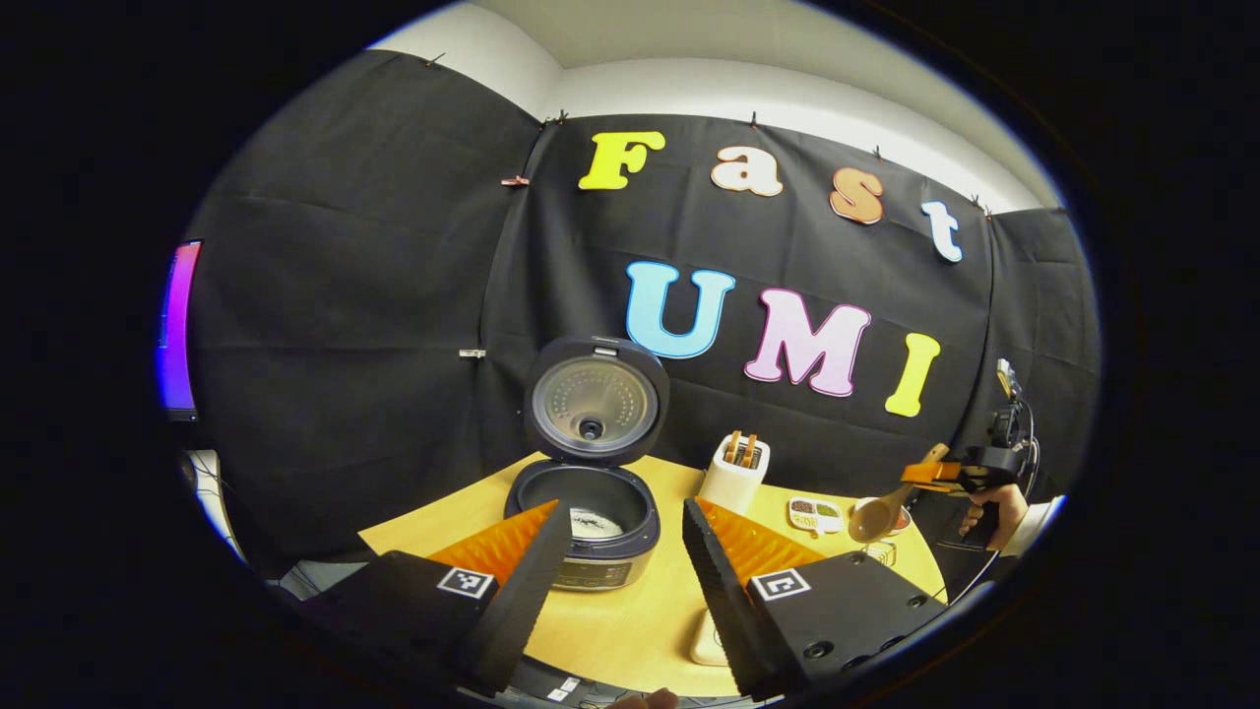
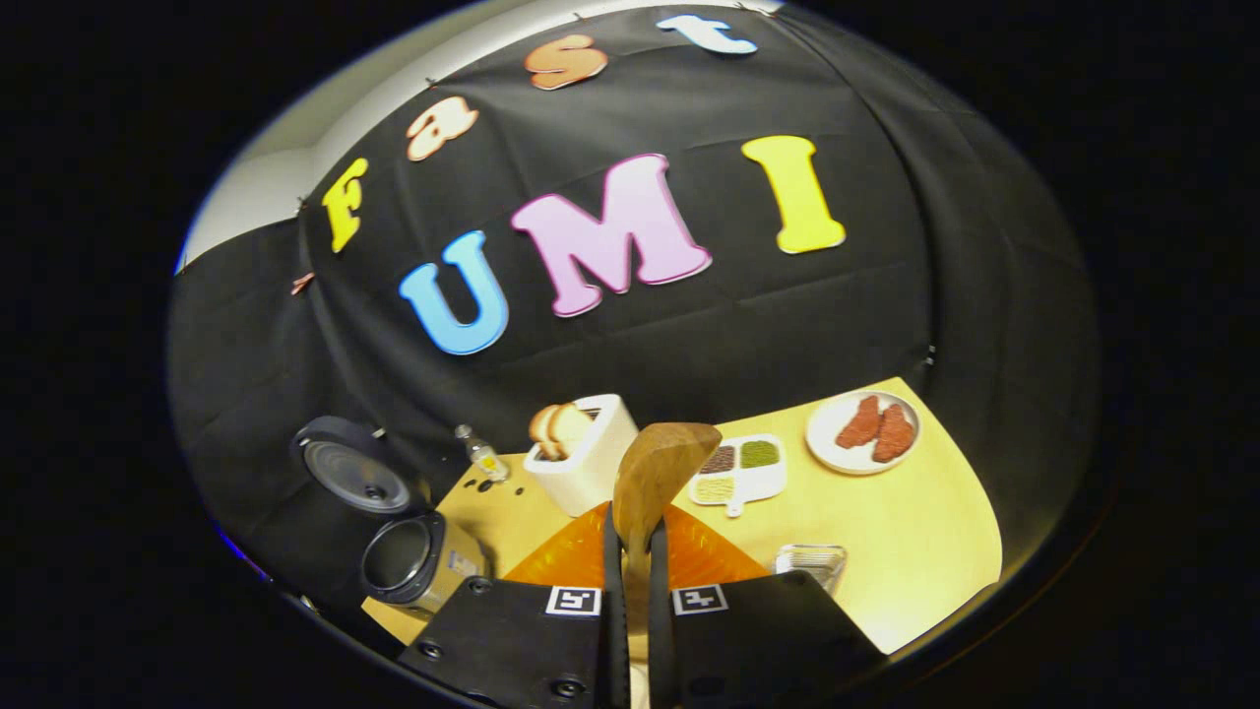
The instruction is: Close the left gripper, press the button to open the rice cooker; take a wooden spoon from the chopstick holder with the right hand, scoop a spoonful of rice and pour it into the rice cooker, then put the wooden spoon back into the chopstick holder.
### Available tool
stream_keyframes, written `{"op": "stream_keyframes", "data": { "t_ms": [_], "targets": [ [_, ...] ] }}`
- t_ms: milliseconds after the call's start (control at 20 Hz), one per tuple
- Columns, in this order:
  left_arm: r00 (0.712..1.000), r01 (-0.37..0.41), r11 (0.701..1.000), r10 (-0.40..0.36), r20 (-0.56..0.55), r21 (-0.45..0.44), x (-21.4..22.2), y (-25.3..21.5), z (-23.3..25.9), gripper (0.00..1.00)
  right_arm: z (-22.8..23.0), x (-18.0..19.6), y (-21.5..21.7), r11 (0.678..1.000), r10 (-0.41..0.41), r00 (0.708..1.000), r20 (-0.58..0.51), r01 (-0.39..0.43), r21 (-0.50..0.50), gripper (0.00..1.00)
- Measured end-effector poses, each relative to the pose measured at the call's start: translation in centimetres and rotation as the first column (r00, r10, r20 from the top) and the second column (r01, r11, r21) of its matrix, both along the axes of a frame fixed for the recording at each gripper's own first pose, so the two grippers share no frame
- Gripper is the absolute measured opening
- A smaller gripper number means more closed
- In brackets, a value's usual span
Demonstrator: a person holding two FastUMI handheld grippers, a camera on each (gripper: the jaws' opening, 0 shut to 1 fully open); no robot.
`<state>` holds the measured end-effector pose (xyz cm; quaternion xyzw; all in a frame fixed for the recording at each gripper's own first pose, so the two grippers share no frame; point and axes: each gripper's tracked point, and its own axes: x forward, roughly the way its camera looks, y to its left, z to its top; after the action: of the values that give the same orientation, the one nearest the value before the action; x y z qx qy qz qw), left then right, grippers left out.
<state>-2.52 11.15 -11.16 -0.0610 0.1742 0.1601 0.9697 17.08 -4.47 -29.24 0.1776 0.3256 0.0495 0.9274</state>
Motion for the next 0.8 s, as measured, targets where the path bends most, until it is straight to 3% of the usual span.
{"op": "stream_keyframes", "data": {
  "t_ms": [300,800],
  "targets": [
    [0.997,-0.022,0.999,0.024,-0.076,0.032,0.8,-3.8,-1.4,0.80,-6.0,0.7,-8.2,0.992,-0.123,0.990,-0.075,0.122,-0.022,0.12],
    [0.986,0.020,0.996,-0.005,-0.169,0.086,3.5,-9.1,-2.9,0.80,-13.1,-0.8,-8.1,0.997,-0.050,0.985,-0.165,0.040,-0.060,0.12]
  ]
}}
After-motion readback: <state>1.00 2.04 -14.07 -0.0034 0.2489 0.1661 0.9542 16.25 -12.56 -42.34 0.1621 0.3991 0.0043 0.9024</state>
